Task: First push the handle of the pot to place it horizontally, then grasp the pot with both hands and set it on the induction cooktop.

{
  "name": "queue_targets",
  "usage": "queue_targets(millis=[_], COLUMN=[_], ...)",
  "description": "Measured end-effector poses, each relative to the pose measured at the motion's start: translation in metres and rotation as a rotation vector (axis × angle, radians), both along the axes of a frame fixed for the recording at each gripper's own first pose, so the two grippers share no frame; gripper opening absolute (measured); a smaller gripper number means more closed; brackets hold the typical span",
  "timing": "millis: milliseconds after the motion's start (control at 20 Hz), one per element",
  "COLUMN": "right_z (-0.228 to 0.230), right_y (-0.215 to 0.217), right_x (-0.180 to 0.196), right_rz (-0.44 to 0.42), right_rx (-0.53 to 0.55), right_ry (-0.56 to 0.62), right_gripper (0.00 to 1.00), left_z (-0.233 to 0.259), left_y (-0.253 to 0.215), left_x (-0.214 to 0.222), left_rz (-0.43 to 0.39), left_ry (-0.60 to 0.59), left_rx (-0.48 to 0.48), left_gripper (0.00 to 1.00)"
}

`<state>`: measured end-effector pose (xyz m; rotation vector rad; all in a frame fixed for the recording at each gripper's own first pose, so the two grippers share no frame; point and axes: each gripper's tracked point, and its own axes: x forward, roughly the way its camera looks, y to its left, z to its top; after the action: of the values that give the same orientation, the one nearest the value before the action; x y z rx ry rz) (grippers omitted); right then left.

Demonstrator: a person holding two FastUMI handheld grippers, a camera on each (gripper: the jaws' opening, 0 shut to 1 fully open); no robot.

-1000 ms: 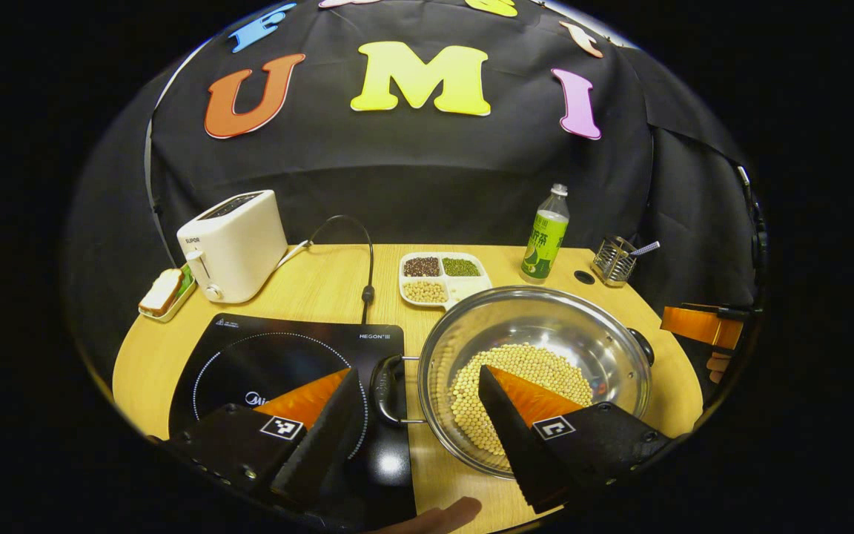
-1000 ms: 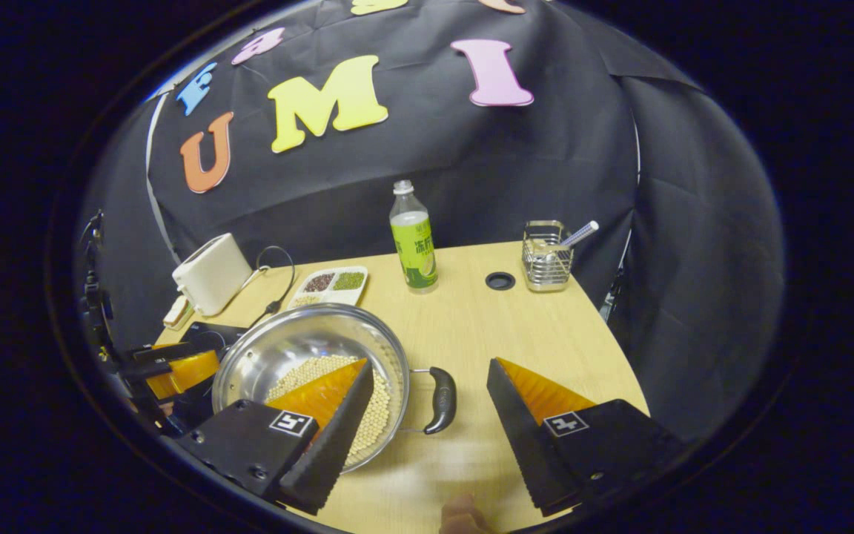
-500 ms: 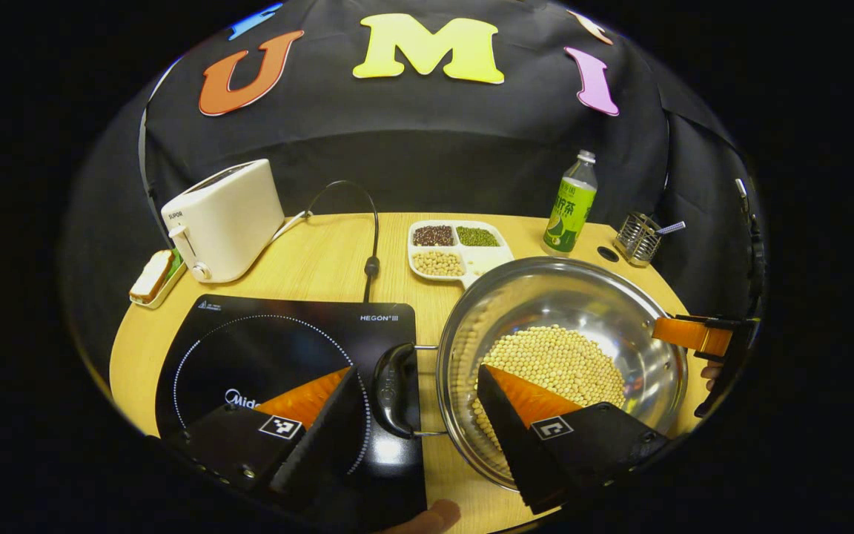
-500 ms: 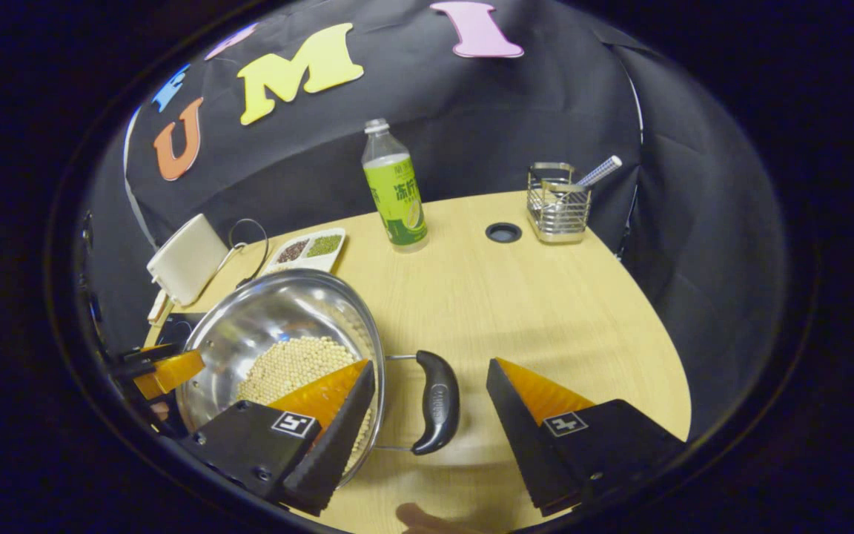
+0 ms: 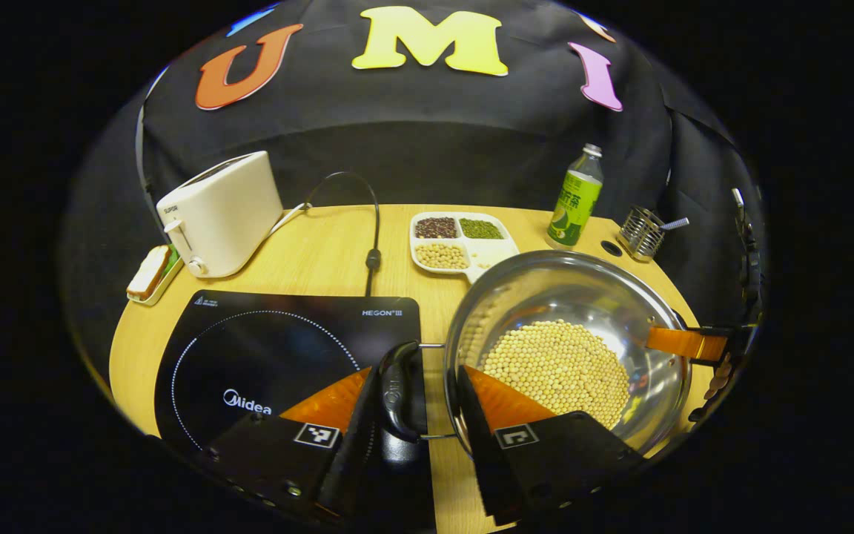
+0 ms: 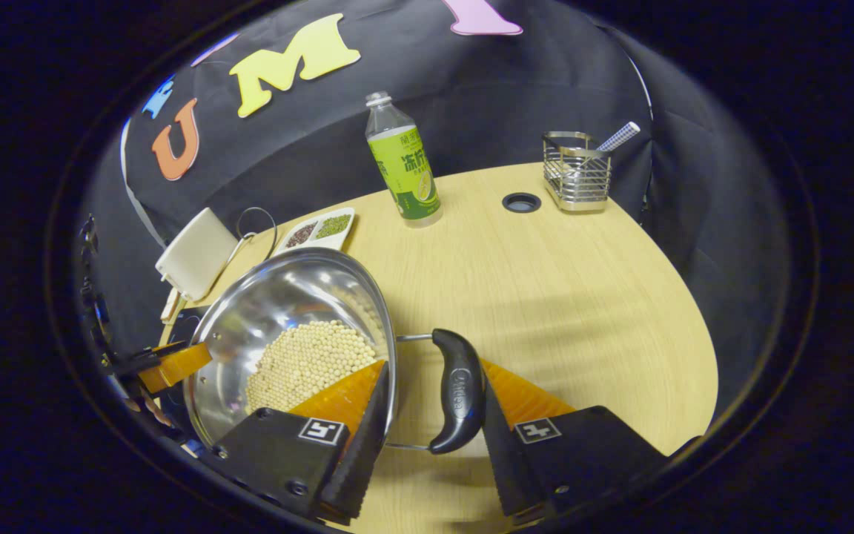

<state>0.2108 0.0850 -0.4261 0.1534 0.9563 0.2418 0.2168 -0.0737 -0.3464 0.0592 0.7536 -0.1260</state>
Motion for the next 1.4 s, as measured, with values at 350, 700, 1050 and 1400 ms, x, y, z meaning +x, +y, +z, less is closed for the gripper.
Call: queue_targets(millis=[350, 700, 1050, 1400], right_z=[0.013, 0.061, 0.120, 0.178], right_y=[-0.017, -0.028, -0.012, 0.034], right_x=[-0.028, -0.064, -0.100, -0.113], right_rz=[-0.031, -0.041, -0.040, -0.007], right_rx=[-0.028, -0.025, 0.012, 0.017], right_ry=[0.020, -0.045, -0.098, -0.185], right_gripper=[0.60, 0.60, 0.60, 0.60], left_z=[0.003, 0.044, 0.107, 0.162], left_y=[-0.010, -0.014, 0.006, 0.050], left_x=[-0.030, -0.065, -0.095, -0.111], left_rz=[-0.018, -0.044, -0.051, -0.002], left_ry=[0.062, -0.024, -0.152, -0.250], left_rx=[-0.036, -0.051, -0.044, -0.066], left_gripper=[0.57, 0.55, 0.55, 0.55])
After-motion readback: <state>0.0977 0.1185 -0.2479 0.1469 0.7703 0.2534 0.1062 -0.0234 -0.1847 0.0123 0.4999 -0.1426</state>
